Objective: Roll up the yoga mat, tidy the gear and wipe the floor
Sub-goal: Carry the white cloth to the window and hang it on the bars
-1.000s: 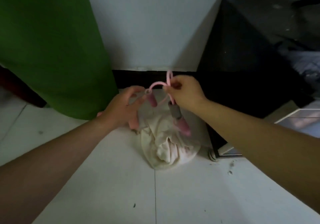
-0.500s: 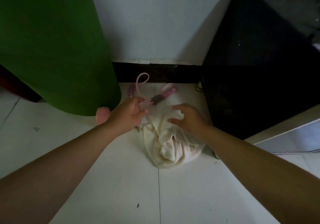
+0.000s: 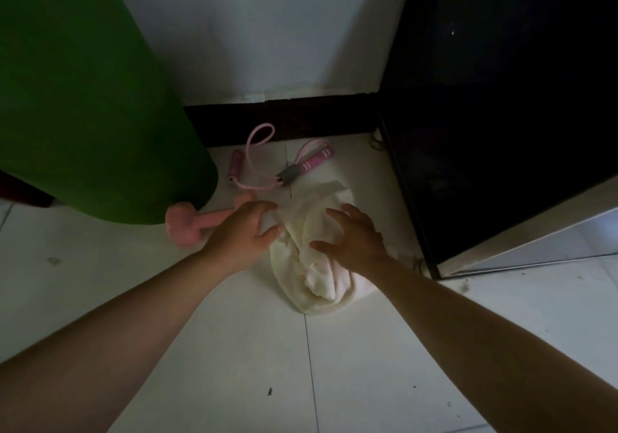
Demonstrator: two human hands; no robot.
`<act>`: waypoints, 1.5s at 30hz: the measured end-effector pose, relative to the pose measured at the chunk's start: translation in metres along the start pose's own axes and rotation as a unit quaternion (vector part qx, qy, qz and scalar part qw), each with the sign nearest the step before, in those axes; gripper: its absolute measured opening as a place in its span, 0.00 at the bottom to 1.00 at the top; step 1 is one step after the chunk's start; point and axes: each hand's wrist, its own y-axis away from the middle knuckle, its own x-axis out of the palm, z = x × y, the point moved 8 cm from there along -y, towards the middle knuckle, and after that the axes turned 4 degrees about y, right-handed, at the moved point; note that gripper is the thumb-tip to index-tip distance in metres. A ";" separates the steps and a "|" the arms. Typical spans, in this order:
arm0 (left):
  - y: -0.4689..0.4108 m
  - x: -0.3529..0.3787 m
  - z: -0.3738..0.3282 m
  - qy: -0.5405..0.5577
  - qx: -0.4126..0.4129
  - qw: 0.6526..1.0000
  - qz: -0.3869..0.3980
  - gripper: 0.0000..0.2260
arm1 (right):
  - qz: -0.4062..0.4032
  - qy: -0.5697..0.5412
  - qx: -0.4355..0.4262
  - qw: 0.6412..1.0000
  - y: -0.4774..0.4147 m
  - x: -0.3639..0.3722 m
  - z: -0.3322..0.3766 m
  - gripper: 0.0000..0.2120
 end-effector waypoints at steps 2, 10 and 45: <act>0.001 0.004 0.003 -0.010 -0.010 1.000 0.009 0.24 | 0.023 0.006 0.016 1.000 0.001 0.012 -0.006 0.42; 0.008 0.014 0.018 -0.026 -0.032 0.999 0.017 0.18 | 0.034 0.089 -0.051 0.994 0.023 0.053 -0.006 0.32; 0.221 -0.360 -0.594 -0.011 0.131 0.989 0.069 0.20 | -0.116 -0.270 0.080 0.953 0.483 -0.575 0.175 0.09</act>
